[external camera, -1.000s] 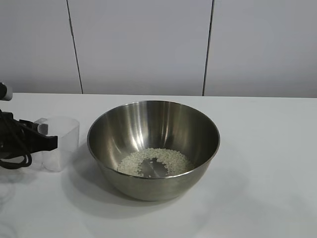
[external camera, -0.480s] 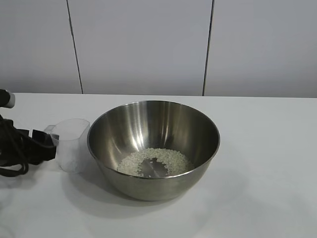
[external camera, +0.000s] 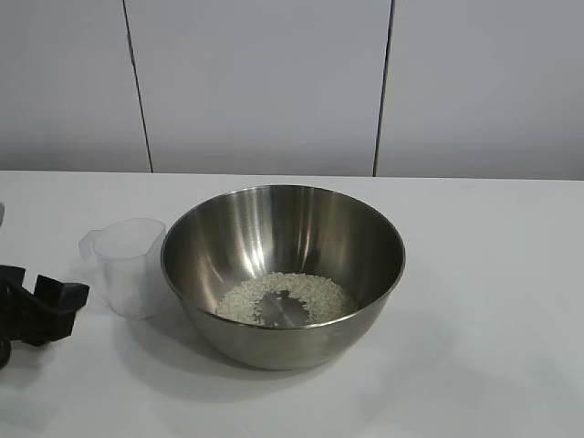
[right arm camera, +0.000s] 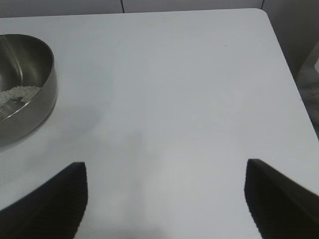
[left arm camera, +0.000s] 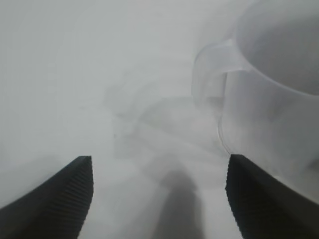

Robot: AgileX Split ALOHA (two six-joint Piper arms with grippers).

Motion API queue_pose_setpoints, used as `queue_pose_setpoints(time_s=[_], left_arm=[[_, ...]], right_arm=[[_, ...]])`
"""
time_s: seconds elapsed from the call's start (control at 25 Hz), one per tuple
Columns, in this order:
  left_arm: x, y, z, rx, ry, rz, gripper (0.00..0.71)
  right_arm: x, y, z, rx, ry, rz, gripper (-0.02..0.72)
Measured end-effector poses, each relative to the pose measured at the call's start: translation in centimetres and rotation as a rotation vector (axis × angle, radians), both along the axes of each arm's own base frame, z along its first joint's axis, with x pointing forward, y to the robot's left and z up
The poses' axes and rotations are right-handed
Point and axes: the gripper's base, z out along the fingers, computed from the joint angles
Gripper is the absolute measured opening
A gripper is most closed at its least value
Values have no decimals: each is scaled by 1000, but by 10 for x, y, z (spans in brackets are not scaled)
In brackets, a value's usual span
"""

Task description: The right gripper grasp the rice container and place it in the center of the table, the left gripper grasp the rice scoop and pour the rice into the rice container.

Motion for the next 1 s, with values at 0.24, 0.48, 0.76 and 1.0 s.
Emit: queue_pose_setpoints(time_s=[0.24, 0.48, 0.76, 1.0], left_arm=[[30, -11, 67, -55, 297, 38, 545], [65, -10, 155, -82, 439, 92, 644], [77, 81, 221, -179, 430, 336, 657], [47, 150, 235, -223, 465, 554, 657]], right_arm=[[0, 0, 0, 0, 0, 1, 587], [0, 0, 0, 0, 0, 0, 587], [0, 0, 0, 0, 0, 1, 587], [0, 0, 0, 0, 0, 1, 587]])
